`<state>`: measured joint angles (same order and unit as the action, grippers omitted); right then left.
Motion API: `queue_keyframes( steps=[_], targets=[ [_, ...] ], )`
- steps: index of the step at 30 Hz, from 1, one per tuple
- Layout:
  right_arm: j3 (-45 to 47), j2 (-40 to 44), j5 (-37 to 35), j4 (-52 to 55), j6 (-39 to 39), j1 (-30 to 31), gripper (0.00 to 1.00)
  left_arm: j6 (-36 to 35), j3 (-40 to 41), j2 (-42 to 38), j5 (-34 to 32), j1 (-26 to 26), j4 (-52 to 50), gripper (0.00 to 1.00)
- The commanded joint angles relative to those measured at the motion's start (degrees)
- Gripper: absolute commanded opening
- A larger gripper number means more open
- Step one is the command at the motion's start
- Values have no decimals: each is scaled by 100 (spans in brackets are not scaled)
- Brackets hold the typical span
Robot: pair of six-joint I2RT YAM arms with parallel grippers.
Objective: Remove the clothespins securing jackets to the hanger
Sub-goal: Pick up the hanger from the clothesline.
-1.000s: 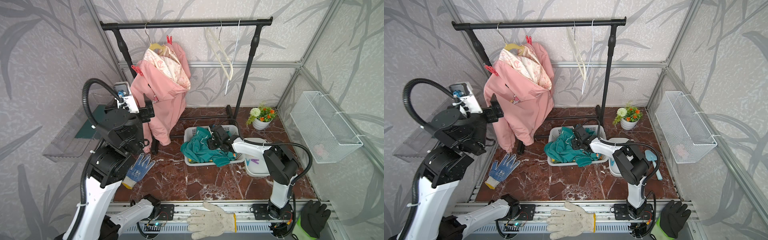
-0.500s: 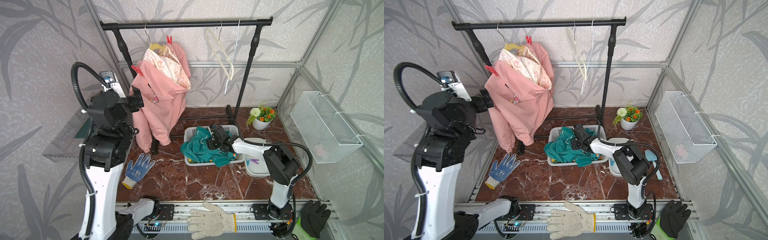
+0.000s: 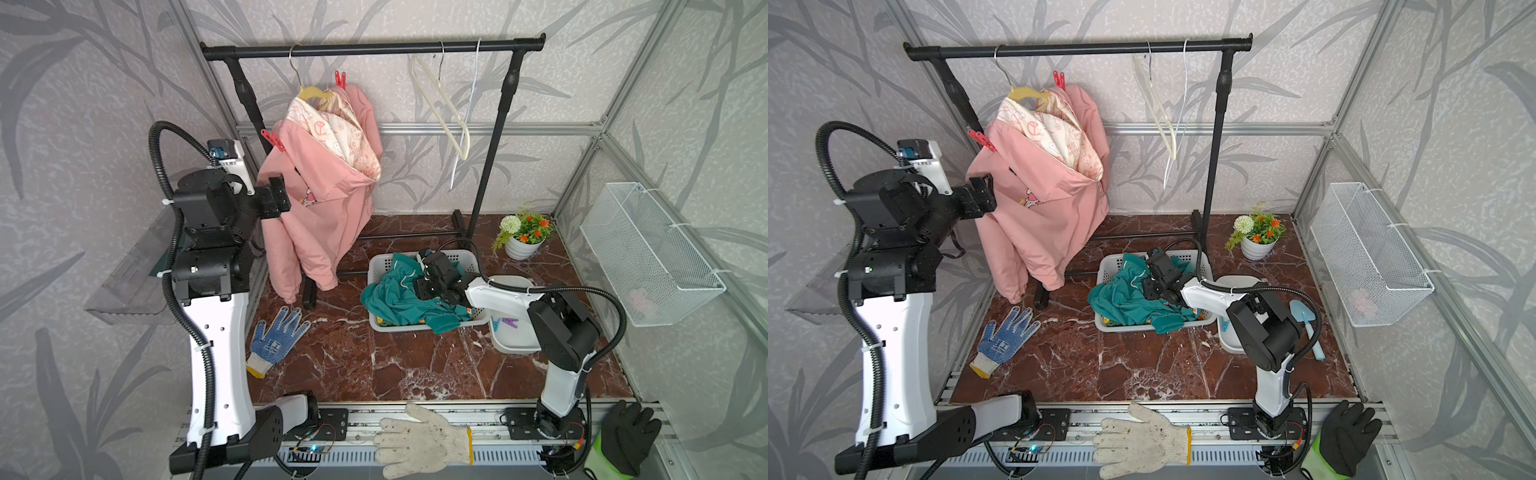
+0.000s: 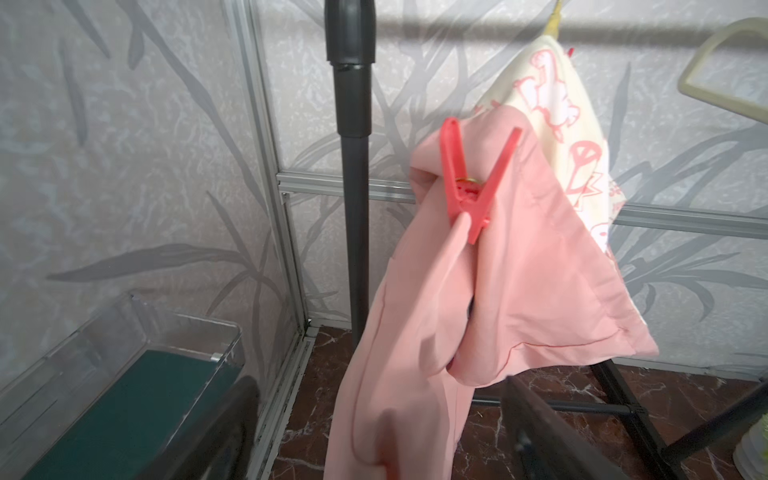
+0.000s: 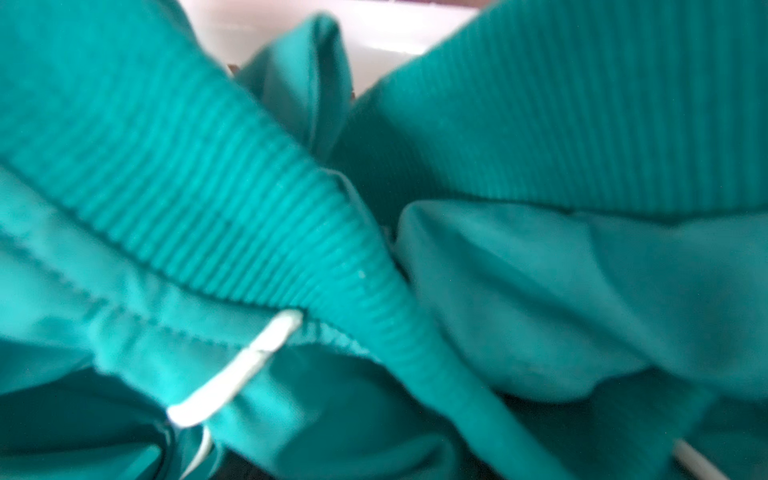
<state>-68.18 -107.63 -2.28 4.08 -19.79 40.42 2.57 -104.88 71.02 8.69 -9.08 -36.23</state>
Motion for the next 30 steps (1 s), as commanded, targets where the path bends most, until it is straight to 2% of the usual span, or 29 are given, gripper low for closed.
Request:
queue_keyframes(
  steps=[1, 6, 9, 11, 20, 27, 30],
  targets=[
    [189, -43, 97, 633, 64, 21, 59, 11, -143, 148, 727, -33, 226, 78],
    [222, -3, 53, 656, 39, 23, 60, 99, -138, 210, 1397, -35, 356, 65],
    [206, -30, 52, 690, 14, 25, 59, 156, -98, 185, 1651, -31, 373, 52],
    [185, -34, 55, 704, 7, 18, 59, 210, -69, 162, 1728, -31, 371, 46],
    [164, -3, 59, 724, 24, 18, 60, 409, 8, 129, 1940, -31, 415, 41],
    [204, 50, 7, 780, 20, 19, 59, 520, 183, 80, 1960, -21, 606, 31],
    [184, 50, 8, 788, 25, 20, 59, 539, 257, 58, 1946, 0, 711, 29]
  ],
)
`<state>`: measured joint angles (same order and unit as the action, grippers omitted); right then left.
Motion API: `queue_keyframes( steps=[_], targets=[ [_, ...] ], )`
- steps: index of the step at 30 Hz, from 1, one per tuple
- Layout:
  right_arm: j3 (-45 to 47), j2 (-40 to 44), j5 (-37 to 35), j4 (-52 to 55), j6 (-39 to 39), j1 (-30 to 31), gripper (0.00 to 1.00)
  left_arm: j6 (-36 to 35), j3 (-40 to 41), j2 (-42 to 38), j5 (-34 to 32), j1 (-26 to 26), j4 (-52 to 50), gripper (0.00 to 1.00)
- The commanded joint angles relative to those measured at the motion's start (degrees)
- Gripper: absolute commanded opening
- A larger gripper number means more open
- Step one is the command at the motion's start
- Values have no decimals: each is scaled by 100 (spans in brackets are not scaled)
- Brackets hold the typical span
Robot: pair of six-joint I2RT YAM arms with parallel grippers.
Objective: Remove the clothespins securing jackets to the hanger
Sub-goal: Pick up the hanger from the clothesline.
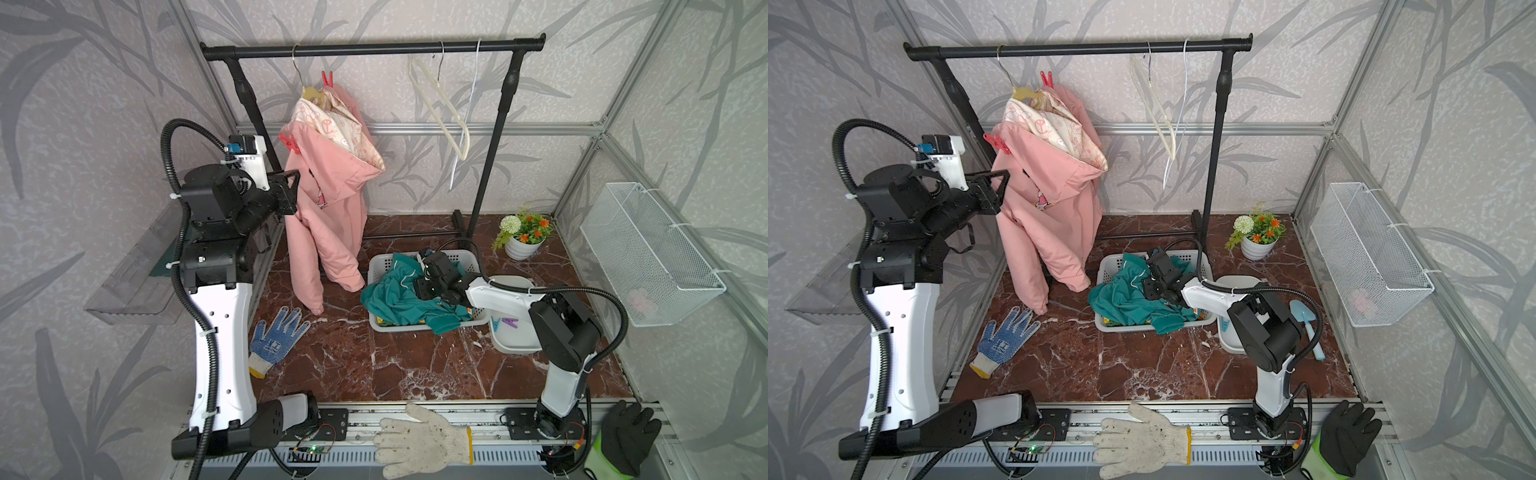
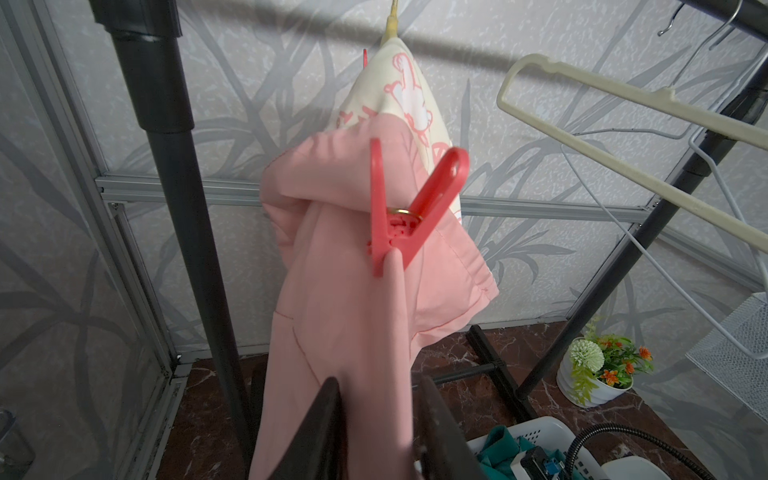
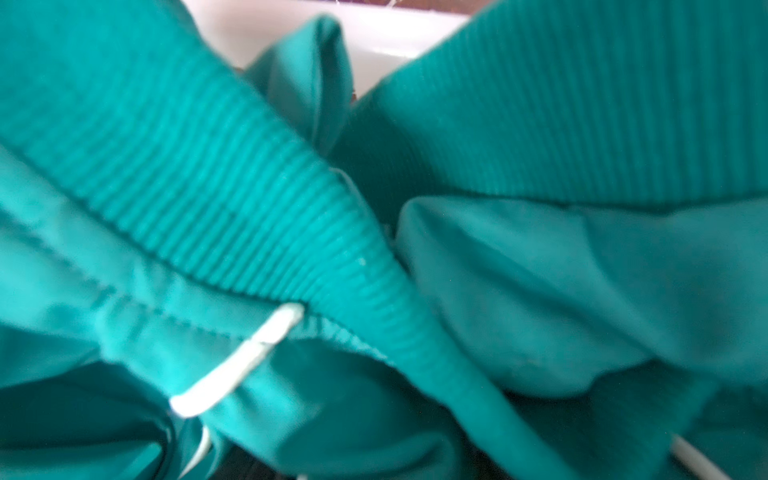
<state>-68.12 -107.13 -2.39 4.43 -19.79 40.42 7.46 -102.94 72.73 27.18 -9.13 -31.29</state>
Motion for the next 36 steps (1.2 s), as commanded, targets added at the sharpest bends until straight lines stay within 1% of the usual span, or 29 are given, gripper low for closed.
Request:
queue_keyframes(
  steps=[1, 3, 5, 9, 14, 15, 17, 20, 23, 24, 26, 29, 36],
  targets=[
    [165, -5, 16, 761, 26, 21, 59, 53, 61, -106, 94, 2, 220, 29],
    [141, -10, 26, 770, 19, 19, 59, 62, 54, -64, 125, 29, 217, 30],
    [129, -6, 28, 771, 11, 18, 59, 69, 58, -18, 102, 49, 203, 33],
    [151, 39, 9, 787, 22, 18, 60, 71, 63, 10, -90, 69, 233, 38],
    [162, 71, -5, 800, 14, 23, 60, 67, 9, 129, -309, 95, 196, 42],
    [163, 80, -4, 804, 10, 18, 60, 58, -8, 154, -356, 93, 162, 41],
    [158, 104, -6, 800, 7, 23, 60, 45, -10, 204, -380, 104, 145, 36],
    [139, 122, -33, 822, 20, 18, 60, 51, -1, 241, -326, 120, 183, 24],
    [123, 122, -51, 865, 29, 18, 60, 60, 9, 221, -349, 139, 242, 16],
    [106, 131, -58, 876, 37, 23, 60, 57, 19, 209, -360, 140, 277, 12],
    [105, 129, -74, 908, 33, 18, 60, 62, 69, 142, -362, 157, 369, 0],
    [118, 157, -82, 920, 41, 18, 60, 90, 174, 1, -410, 168, 532, 0],
    [74, 217, -95, 963, 42, 18, 60, 234, 354, -250, -830, 185, 855, 0]
  ],
)
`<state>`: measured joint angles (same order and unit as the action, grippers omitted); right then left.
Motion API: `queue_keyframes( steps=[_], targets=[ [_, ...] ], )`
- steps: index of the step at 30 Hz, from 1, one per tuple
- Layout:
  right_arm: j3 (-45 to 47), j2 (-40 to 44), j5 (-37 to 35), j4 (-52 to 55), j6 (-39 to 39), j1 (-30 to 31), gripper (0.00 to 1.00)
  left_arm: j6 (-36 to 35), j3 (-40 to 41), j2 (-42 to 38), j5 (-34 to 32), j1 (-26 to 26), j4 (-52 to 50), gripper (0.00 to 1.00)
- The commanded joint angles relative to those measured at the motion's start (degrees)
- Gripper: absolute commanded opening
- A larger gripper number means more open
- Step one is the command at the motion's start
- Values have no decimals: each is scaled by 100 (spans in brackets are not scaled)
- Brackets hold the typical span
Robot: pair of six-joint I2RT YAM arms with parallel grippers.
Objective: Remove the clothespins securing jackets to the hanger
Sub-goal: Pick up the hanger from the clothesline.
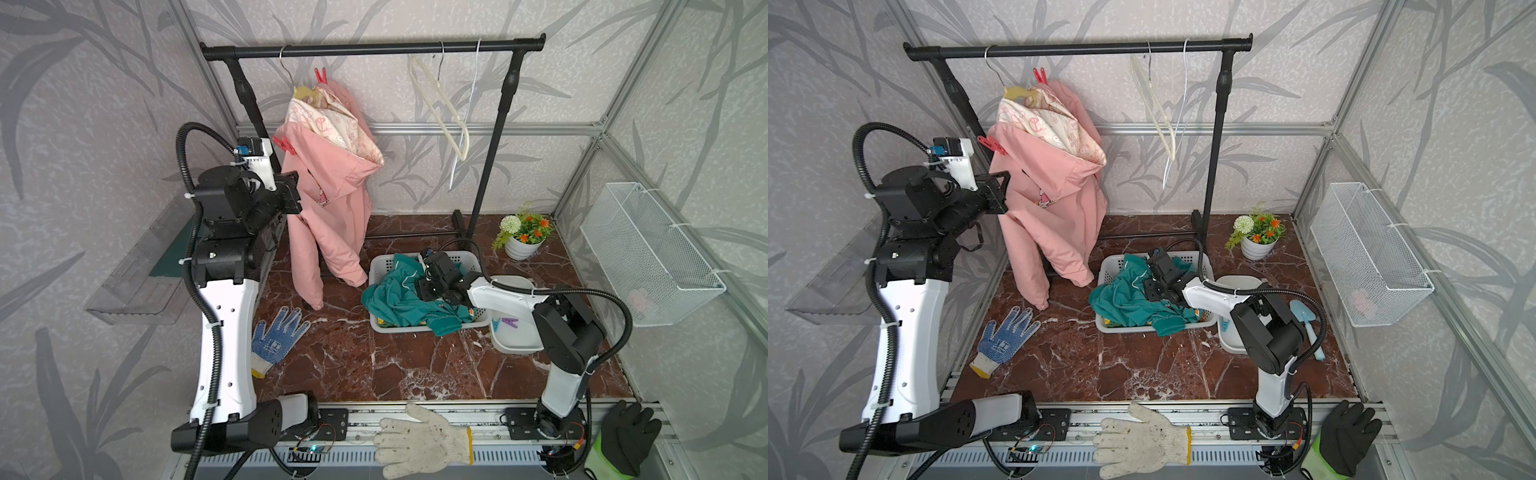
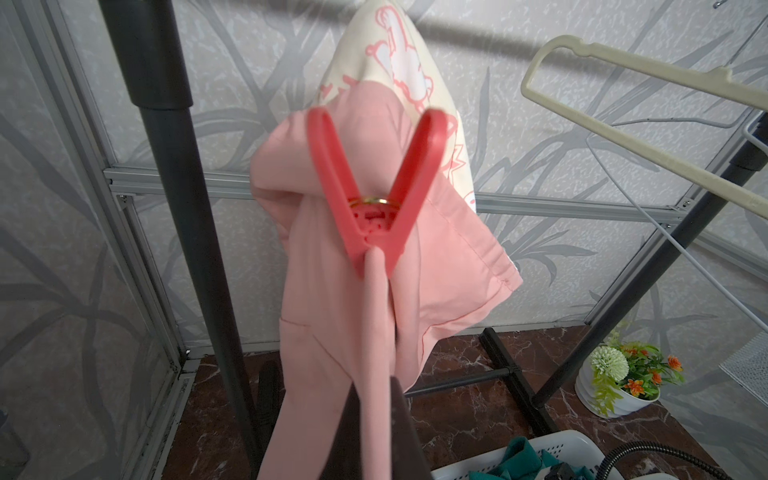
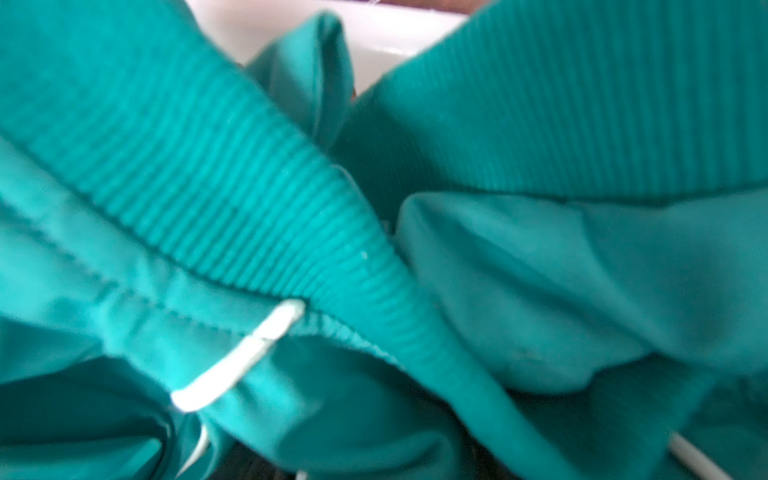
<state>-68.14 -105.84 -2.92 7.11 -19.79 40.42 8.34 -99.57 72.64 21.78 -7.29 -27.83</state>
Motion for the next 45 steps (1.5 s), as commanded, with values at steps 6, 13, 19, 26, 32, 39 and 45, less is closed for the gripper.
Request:
queue_keyframes(
  steps=[6, 13, 19, 26, 32, 39, 45],
  targets=[
    [61, 134, -64, 718, 59, 19, 60, 259, -205, -201, -316, 35, 663, 0],
    [71, 134, -78, 748, 44, 20, 60, 239, -602, -119, -293, 199, 755, 0],
    [50, 148, -53, 721, 50, 18, 60, 91, -1007, -46, -341, 358, 724, 0],
    [65, 169, -42, 721, 54, 18, 60, -8, -1258, 42, -416, 437, 645, 0],
    [99, 246, -78, 737, 64, 18, 60, -69, -1289, -14, -414, 496, 617, 0],
    [98, 278, -87, 730, 65, 18, 60, -188, -1032, -303, -455, 619, 550, 0],
    [92, 275, -60, 730, 64, 18, 61, -232, -788, -567, -472, 694, 585, 0]
  ],
)
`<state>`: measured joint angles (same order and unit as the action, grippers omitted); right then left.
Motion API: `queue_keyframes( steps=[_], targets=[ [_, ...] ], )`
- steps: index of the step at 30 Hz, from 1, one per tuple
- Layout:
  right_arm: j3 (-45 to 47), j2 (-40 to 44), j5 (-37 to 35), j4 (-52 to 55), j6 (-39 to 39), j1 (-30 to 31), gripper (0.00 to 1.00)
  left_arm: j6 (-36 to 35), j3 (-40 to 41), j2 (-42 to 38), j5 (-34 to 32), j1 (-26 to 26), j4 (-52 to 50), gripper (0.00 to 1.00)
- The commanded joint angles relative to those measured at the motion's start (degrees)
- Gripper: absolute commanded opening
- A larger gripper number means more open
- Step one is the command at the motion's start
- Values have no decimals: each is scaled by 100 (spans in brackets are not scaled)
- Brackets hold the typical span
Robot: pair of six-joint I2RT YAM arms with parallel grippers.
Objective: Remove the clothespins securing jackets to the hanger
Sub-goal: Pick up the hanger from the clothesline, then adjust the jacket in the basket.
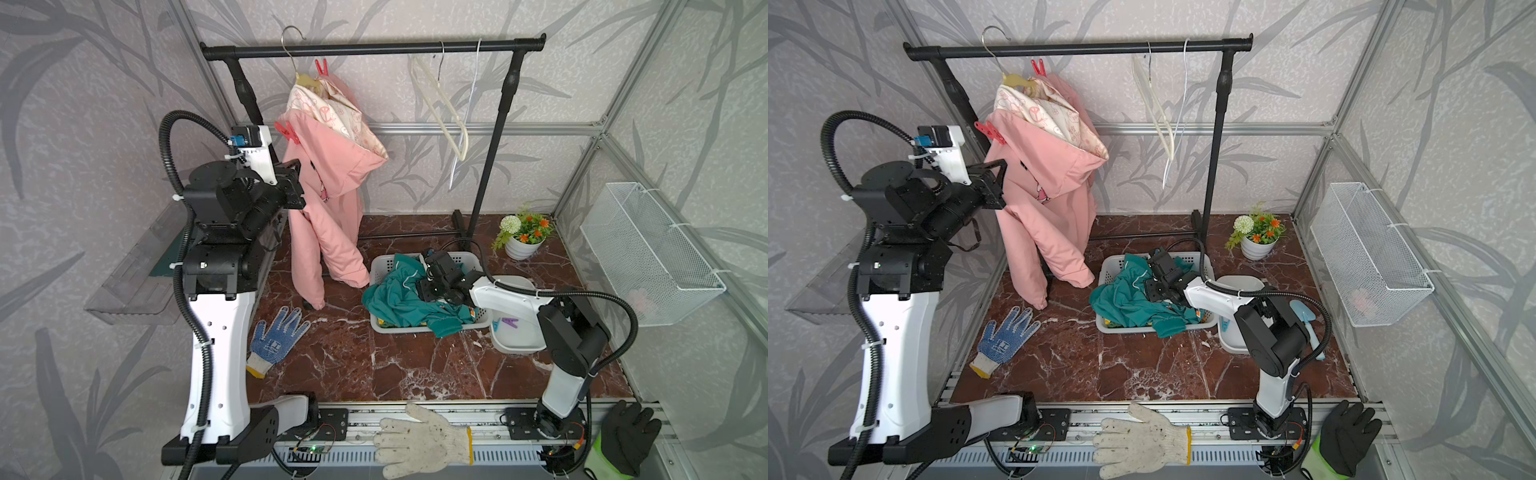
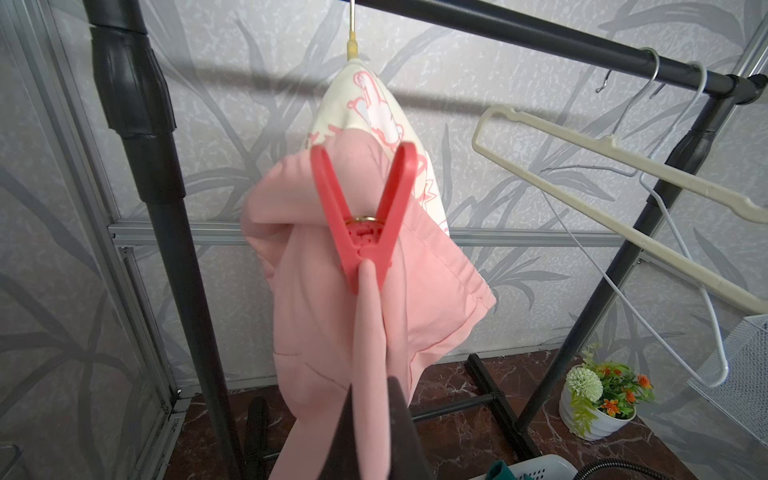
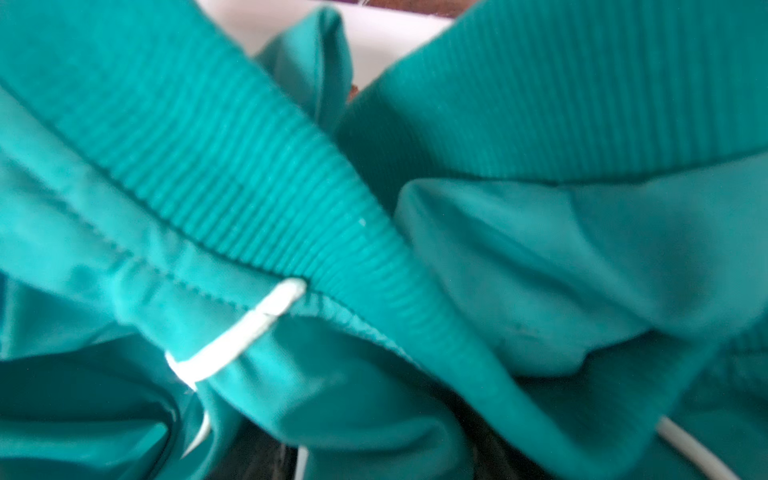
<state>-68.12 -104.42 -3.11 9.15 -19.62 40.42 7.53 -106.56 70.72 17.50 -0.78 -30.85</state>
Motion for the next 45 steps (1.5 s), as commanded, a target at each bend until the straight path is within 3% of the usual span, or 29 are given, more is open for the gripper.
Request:
queue_keyframes(
  steps=[1, 11, 23, 37, 45],
  targets=[
    [89, 136, -47, 520, 38, 18, 61, -147, -63, -401, -40, 57, 890, 0],
    [106, 357, -45, 588, 89, 18, 63, -75, 374, -789, 64, 130, 916, 0],
    [-34, 1182, 3, 877, -215, -102, 84, -67, 962, -1333, 290, 274, 862, 0],
    [215, 1872, 491, 747, -344, -500, 87, 114, 1092, -1311, 616, 657, 952, 0],
    [777, 2130, 1127, 26, 65, -1329, 87, 138, 1002, -1481, 798, 788, 615, 0]
  ],
)
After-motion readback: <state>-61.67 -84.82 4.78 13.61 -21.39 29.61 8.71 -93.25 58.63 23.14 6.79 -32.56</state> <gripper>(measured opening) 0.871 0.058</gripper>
